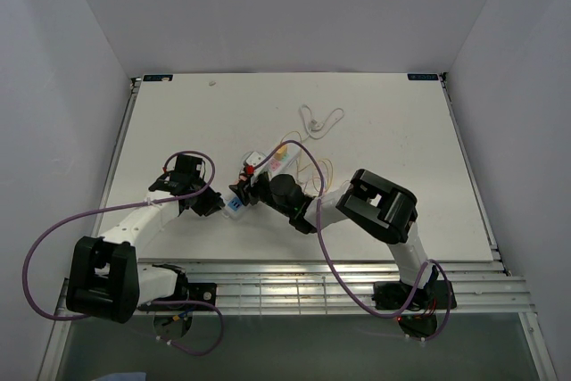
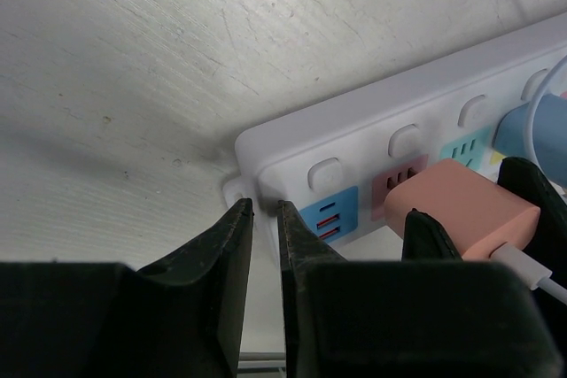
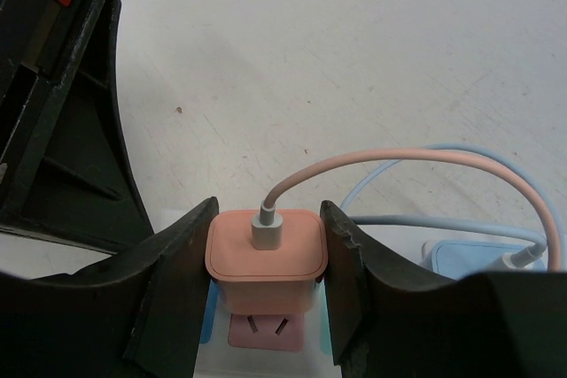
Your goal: Insert the plug
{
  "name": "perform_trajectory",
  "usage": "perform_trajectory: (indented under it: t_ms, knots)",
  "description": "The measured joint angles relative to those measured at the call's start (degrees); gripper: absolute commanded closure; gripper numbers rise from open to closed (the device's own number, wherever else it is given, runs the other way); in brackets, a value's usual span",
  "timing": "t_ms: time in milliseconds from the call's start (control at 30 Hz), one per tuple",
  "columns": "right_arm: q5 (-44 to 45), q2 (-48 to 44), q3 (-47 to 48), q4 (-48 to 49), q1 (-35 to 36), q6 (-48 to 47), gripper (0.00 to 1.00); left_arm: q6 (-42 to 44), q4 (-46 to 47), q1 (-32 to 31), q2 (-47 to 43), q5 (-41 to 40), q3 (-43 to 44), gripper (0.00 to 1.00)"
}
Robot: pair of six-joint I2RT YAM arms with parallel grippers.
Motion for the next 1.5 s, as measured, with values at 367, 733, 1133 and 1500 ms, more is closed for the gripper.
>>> perform_trajectory:
  t_ms: [367, 733, 1133, 1500]
  knots:
    - [1.88, 0.00, -1.57, 1.53, 0.81, 1.92, 0.92, 0.39, -0.35, 0.00, -0.04, 0.31, 0.00, 0.71]
    - [5.18, 0.55, -1.05, 1.40, 1.60, 2.91, 0.92, 0.59, -0.55, 0.00, -0.04, 0.92, 0.00, 0.71]
    - [6.58, 3.69, -4.15, 11.74, 2.43, 2.71, 0.92, 0.85, -0.87, 0.00, -0.02, 1.22, 0.02, 0.71]
    - [8.15, 3.76, -8.50, 18.86, 3.50, 2.75, 0.92, 0.87, -1.42, 0.00, -0.02, 1.86, 0.02, 0.71]
